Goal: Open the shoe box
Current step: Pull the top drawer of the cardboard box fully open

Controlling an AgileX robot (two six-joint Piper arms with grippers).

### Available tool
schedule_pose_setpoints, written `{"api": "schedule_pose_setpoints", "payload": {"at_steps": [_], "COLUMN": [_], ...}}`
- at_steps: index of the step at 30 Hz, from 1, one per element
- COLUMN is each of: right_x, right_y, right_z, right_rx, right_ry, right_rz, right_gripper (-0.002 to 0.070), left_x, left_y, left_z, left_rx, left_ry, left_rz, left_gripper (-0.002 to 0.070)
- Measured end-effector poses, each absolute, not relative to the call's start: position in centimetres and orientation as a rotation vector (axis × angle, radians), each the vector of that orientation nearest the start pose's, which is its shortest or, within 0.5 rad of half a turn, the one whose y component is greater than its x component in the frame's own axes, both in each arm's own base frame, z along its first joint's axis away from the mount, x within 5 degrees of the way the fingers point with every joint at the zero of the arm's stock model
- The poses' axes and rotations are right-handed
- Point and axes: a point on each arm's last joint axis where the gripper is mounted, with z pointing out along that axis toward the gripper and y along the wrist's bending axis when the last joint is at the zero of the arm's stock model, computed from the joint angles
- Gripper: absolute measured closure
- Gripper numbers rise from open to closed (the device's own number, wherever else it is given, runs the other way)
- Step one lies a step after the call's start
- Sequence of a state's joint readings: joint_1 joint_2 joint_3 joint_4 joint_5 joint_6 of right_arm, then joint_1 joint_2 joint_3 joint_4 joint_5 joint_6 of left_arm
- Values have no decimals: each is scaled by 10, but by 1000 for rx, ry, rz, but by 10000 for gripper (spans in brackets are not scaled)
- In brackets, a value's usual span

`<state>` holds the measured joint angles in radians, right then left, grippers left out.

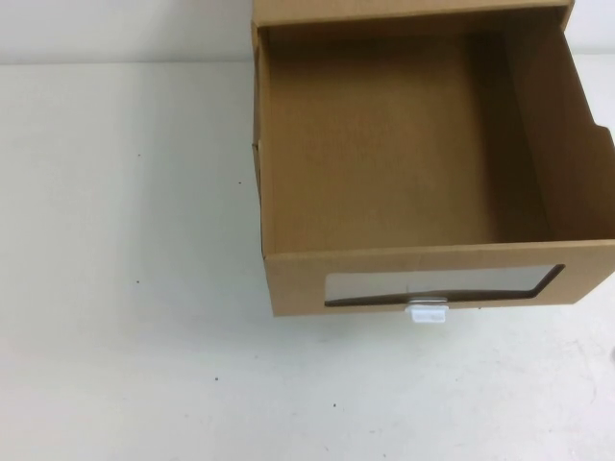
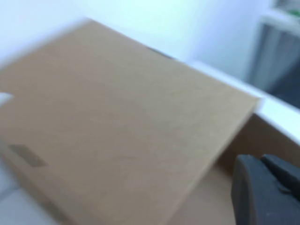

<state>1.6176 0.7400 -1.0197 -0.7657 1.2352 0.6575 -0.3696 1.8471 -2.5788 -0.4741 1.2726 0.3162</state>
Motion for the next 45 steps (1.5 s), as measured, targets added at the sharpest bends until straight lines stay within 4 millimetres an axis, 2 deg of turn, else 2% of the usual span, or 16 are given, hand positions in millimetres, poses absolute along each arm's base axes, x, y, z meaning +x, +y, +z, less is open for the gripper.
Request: {"api": "schedule_pose_setpoints", "payload": {"at_steps": [5, 10, 14, 18, 21, 23, 27, 34, 35, 40, 45], "right_x": [70, 76, 78, 79, 80, 80, 80, 80, 80, 79, 79], "right_y": [64, 48, 35, 16, 7, 5, 6, 6, 6, 7, 8], "right_z": [427, 438, 442, 444, 444, 444, 444, 444, 444, 443, 442], "right_rx": [-731, -620, -565, -500, -473, -470, -471, -474, -474, -477, -486], "right_ry": [1760, 1680, 1651, 1633, 1632, 1631, 1631, 1638, 1638, 1645, 1660], "right_rz": [295, 279, 297, 345, 368, 371, 369, 373, 373, 380, 394], "right_gripper": [691, 691, 691, 692, 692, 692, 692, 692, 692, 692, 692], "left_x": [278, 259, 249, 237, 211, 192, 162, 117, 111, 90, 81], "left_y": [-136, -127, -126, -118, -103, -93, -77, -49, -45, -34, -30], "left_z": [575, 578, 563, 536, 517, 495, 431, 314, 302, 271, 236], "left_rx": [749, 764, 815, 774, 698, 660, 604, 353, 323, 256, 244], "left_ry": [1776, 1783, 1829, 1853, 1775, 1732, 1723, 1658, 1646, 1589, 1637], "left_rz": [-377, -358, -385, -354, -314, -292, -264, -295, -296, -303, -312], "left_gripper": [680, 680, 680, 680, 680, 680, 680, 680, 680, 680, 680]}}
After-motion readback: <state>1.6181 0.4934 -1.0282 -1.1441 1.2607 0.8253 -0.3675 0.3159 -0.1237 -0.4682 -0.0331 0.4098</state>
